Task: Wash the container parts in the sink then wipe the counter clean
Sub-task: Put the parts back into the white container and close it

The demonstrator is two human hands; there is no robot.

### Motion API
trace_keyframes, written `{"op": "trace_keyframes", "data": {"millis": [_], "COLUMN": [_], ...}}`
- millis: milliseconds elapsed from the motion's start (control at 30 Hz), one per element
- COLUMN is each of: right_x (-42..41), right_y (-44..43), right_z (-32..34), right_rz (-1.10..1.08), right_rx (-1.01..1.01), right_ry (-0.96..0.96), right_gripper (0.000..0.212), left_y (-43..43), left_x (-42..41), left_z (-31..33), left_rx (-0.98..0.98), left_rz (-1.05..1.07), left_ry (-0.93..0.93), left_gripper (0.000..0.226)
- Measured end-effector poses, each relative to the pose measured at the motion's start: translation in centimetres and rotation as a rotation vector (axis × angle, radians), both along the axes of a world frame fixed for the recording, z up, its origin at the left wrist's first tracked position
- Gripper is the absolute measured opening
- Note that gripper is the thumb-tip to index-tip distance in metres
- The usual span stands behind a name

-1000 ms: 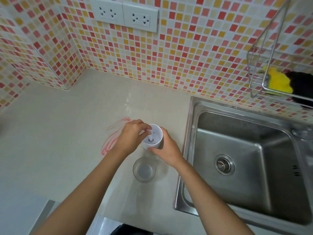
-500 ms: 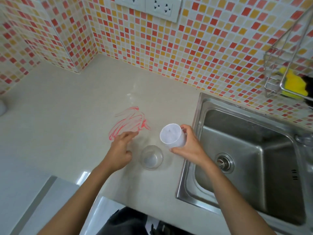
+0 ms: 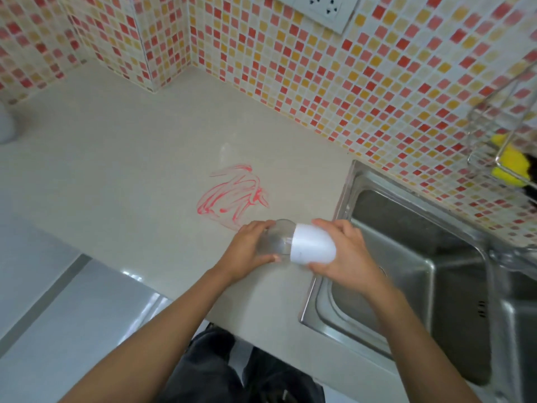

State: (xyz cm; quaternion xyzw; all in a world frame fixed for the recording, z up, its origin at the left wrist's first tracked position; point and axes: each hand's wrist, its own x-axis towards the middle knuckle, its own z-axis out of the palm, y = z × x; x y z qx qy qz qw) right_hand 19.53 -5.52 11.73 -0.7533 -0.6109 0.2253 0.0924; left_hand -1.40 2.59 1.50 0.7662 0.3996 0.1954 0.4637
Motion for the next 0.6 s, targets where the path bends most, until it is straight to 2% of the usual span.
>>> {"op": "trace_keyframes", "data": {"millis": [200,300,367,467,600], "right_x": [-3.2,-5.5,-6.0,-5.5,-5.5], "right_y": [2.6,3.2,3.4,3.3,3.3], "right_z": [1.2,1.1,0.4,-0.6,-1.5], "right_rz": [0.066,0.137,0.11,-0.022,-0.184], "right_rx": [0.202,0.178,0.112,0.128,0.189], "right_ry": [-0.089,-0.244,-0.242,-0.053,0.391], "right_gripper": [0.08,0.074,0.07,0.06,0.041], "left_y": [0.2,-0.1,-0.5,-1.0,-0.8], "left_x": [1.3,1.5,1.3,0.6,1.0], "left_z": [-0.1,0.0,0.2,0.3,1.0], "left_rx": [0.014,-0.108,-0.181,-0.237,-0.101], "left_rz": [-0.002,0.013,0.078,0.083,0.015], "left_ry": [-0.02,-0.045,-0.065,-0.098,-0.14], "left_gripper": [0.079,0.081,0.094,0.109,0.099]}}
